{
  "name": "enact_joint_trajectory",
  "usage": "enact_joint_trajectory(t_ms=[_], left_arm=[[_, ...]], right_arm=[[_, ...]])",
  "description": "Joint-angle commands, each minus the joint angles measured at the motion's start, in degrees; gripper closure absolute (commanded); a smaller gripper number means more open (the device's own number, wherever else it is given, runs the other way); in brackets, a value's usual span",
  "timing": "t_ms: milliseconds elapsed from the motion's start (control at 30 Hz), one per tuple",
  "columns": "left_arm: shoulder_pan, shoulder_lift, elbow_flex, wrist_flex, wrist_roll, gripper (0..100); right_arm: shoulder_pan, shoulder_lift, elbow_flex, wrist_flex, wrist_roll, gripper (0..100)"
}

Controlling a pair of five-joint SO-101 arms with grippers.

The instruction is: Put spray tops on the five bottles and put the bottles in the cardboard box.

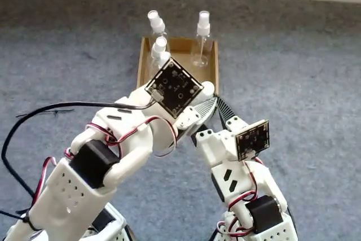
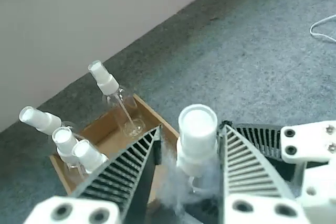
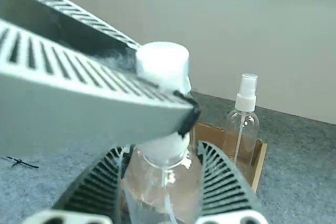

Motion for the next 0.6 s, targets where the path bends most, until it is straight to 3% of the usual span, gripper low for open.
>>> enact_joint_trajectory(t_ms=[0, 200, 567], left_arm=[[-0.31, -0.66, -9.27, 1.49, 0.18, 82], [-0.48, -0.48, -14.9, 3.43, 0.18, 83], [-6.55, -0.57, -3.12, -1.23, -4.66, 83]], right_arm=[[0.57, -0.04, -0.31, -1.19, -0.26, 99.3], [0.57, -0.04, -0.31, -1.19, -0.26, 99.3], [0.84, 0.04, -0.84, -1.19, -0.18, 99.3]])
